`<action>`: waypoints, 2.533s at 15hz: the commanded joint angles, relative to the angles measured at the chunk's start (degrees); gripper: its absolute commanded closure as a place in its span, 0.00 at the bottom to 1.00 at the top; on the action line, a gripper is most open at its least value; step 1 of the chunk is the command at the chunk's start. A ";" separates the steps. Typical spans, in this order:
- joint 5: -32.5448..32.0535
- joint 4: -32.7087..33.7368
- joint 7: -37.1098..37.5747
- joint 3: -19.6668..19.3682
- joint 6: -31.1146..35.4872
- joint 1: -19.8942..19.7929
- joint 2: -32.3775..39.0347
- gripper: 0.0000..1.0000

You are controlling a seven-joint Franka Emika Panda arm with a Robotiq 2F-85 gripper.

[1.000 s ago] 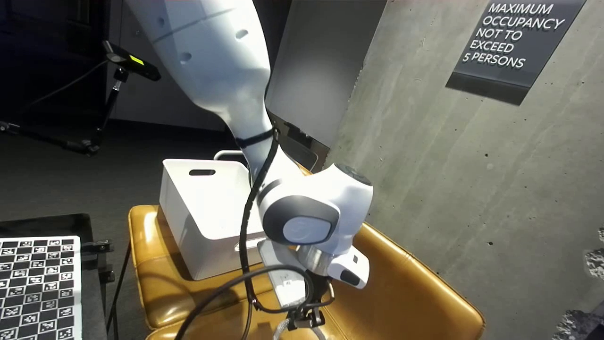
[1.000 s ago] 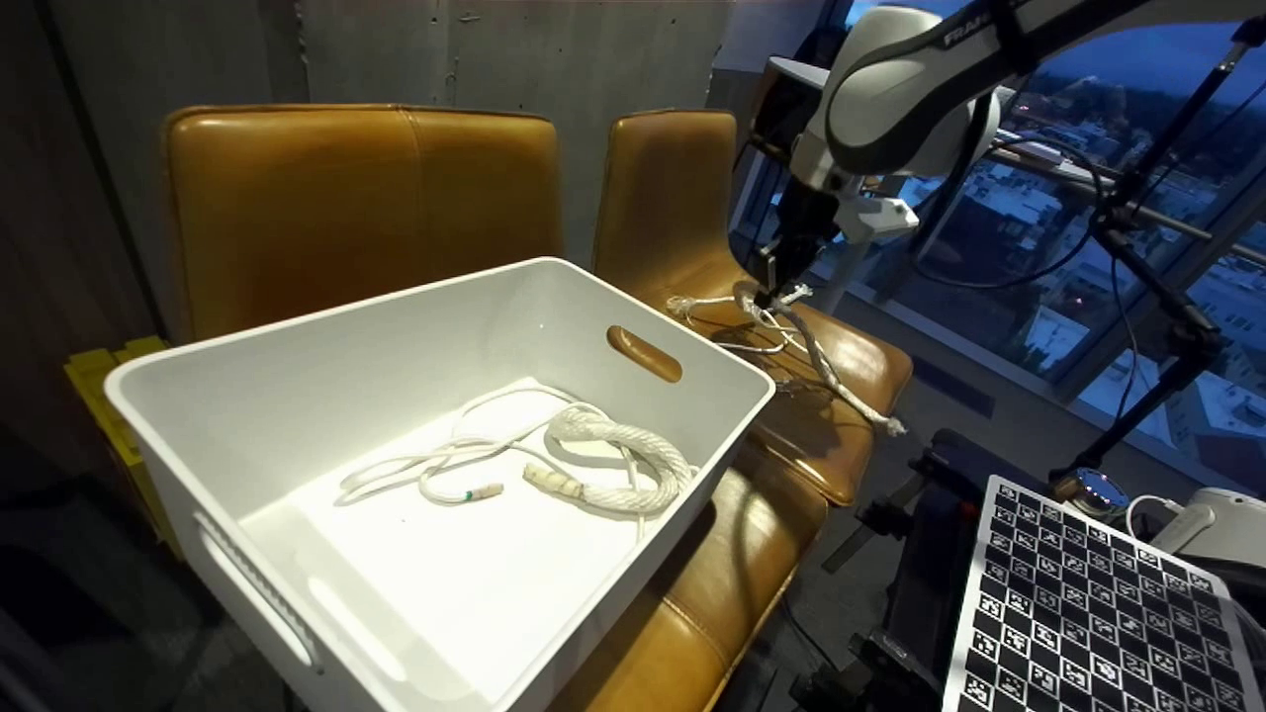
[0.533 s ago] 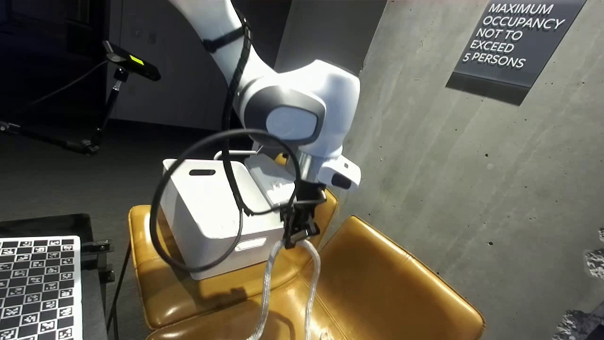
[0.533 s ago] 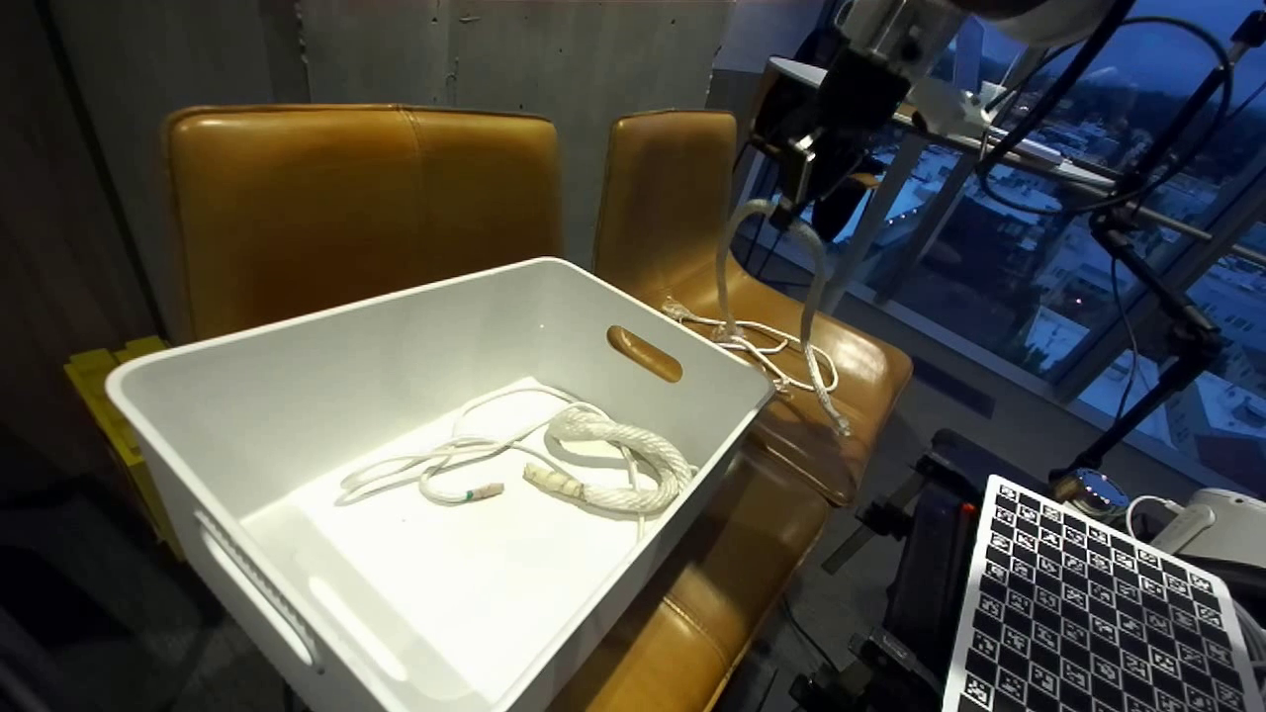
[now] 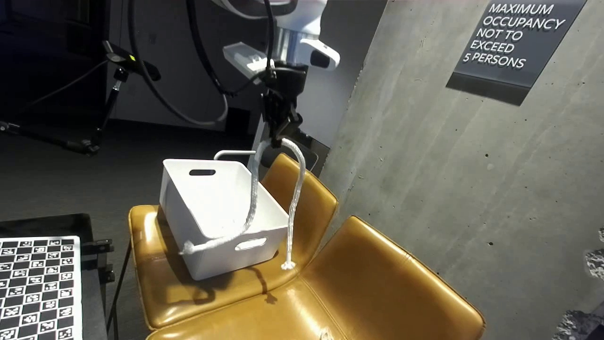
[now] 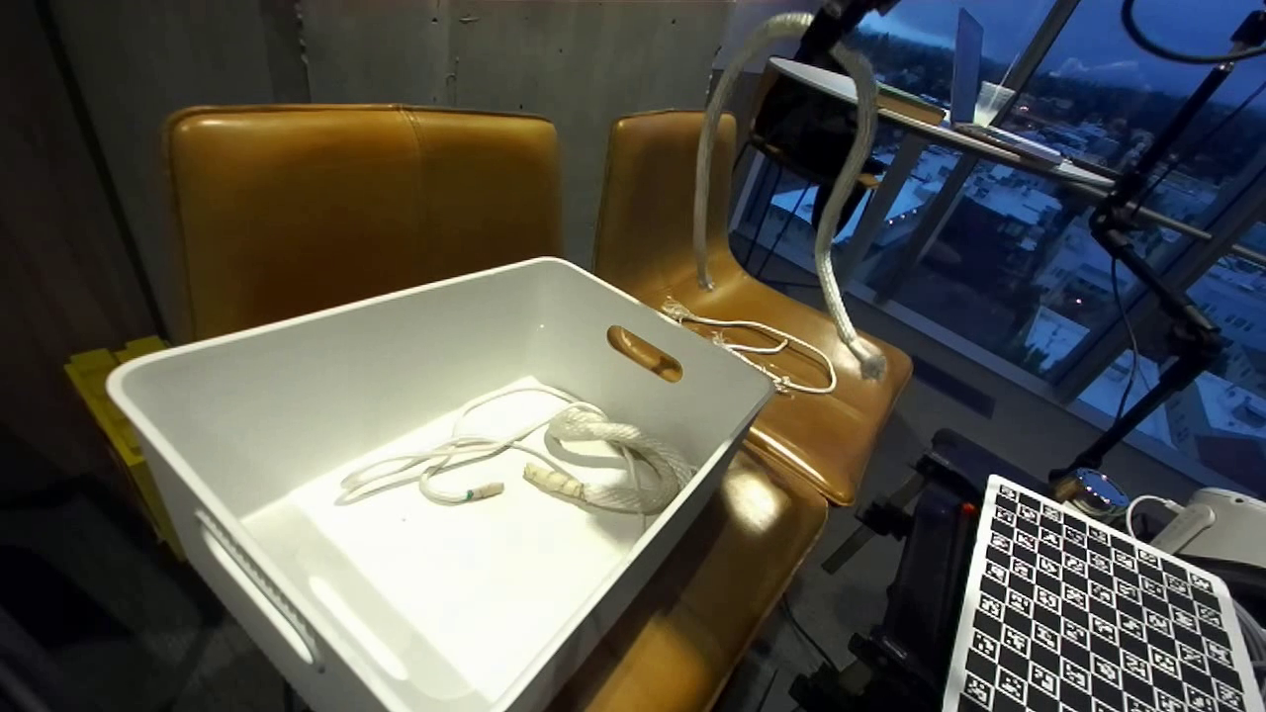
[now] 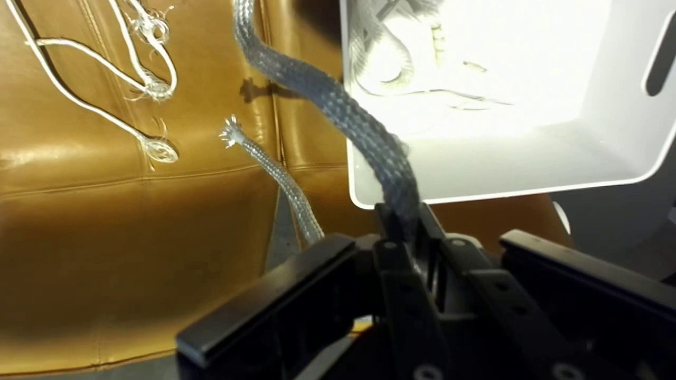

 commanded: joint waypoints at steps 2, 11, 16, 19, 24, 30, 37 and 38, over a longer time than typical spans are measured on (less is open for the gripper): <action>0.47 2.74 3.04 1.38 -3.54 2.87 -2.33 0.97; -1.64 2.08 6.75 5.33 -2.32 7.35 -1.02 0.97; -3.48 2.08 6.22 5.45 -0.80 7.70 2.66 0.97; -4.69 4.51 6.44 5.38 -1.14 7.83 5.53 0.97; -5.82 13.34 8.42 5.71 -3.45 8.96 11.44 0.97; -7.18 22.96 10.84 5.58 -5.29 11.48 18.57 0.97; -7.87 25.22 11.31 5.03 -5.14 12.69 24.22 0.97; -7.90 25.13 11.20 5.00 -5.09 12.66 24.67 0.97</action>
